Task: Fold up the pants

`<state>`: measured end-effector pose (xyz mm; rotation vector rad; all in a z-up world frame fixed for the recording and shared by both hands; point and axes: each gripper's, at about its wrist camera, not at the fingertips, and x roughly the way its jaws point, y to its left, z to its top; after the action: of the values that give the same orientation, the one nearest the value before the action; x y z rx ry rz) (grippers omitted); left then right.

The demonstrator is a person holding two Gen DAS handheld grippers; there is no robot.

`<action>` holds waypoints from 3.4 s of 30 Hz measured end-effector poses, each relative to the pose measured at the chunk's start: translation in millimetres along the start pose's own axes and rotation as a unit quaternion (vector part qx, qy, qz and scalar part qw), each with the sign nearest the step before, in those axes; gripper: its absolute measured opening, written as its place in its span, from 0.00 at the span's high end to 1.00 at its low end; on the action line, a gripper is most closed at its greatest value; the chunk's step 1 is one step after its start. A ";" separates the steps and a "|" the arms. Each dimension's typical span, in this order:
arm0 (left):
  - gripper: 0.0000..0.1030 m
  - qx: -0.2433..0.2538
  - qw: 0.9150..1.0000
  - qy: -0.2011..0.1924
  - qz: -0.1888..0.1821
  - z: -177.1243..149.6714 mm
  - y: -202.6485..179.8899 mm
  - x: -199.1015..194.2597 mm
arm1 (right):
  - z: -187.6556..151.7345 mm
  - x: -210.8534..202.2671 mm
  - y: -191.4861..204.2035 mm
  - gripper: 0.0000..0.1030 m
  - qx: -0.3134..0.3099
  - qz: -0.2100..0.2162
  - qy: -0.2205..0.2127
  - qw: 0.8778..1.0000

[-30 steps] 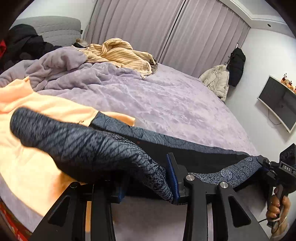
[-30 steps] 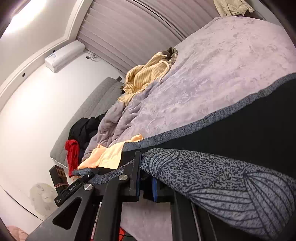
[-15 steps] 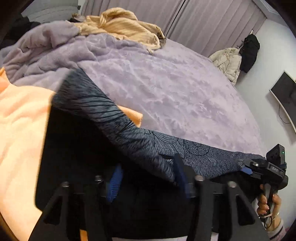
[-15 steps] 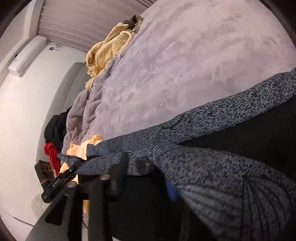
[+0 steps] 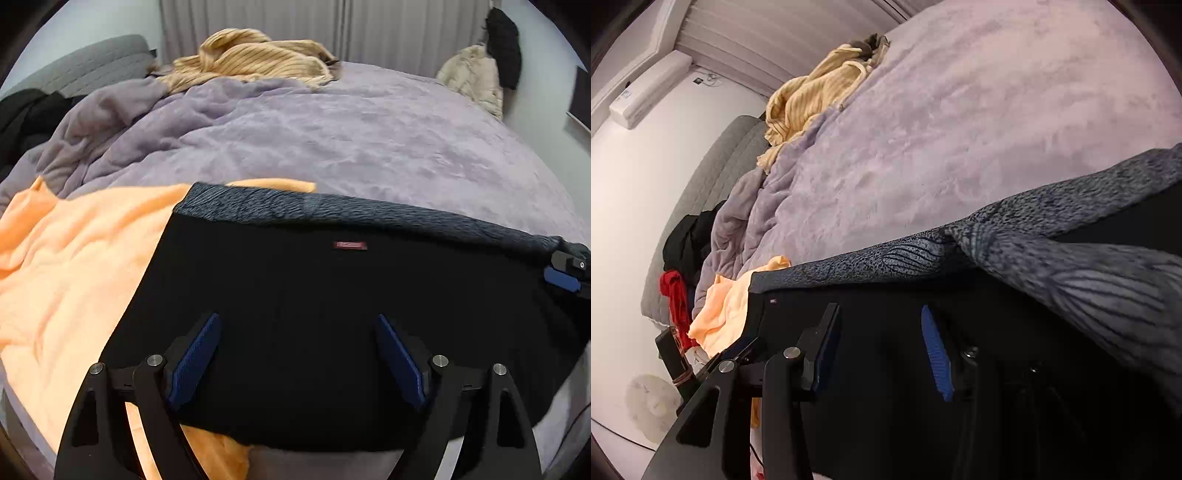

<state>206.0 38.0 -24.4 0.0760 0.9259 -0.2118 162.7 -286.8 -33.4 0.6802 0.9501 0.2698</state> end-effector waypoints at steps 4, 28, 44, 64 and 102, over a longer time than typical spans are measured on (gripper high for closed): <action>0.16 0.051 0.997 -0.034 -0.041 7.5 -43.0 -37.4 | -30.9 -77.0 -11.3 0.36 0.010 0.020 -0.068 0.997; 0.16 0.172 0.912 0.107 -0.356 -29.2 -379.4 -25.3 | -201.6 -281.4 -209.8 0.74 0.229 -0.006 -0.202 0.952; 0.16 0.138 0.936 0.040 -0.321 99.0 -423.5 -21.3 | 1.5 -313.9 -220.7 0.84 0.198 -0.021 -0.271 0.942; 0.16 0.148 0.982 0.014 -0.115 33.5 -263.0 6.2 | -19.4 -269.7 -271.3 0.92 0.246 -0.063 -0.218 0.942; 0.04 0.072 0.996 0.047 -0.033 93.5 -178.1 64.1 | 63.4 -161.2 -195.8 0.88 0.140 -0.153 -0.161 0.965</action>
<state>278.6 -159.9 -15.0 0.1905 1.0071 -0.3392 108.1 -542.4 -28.2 0.7960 0.7708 -0.2488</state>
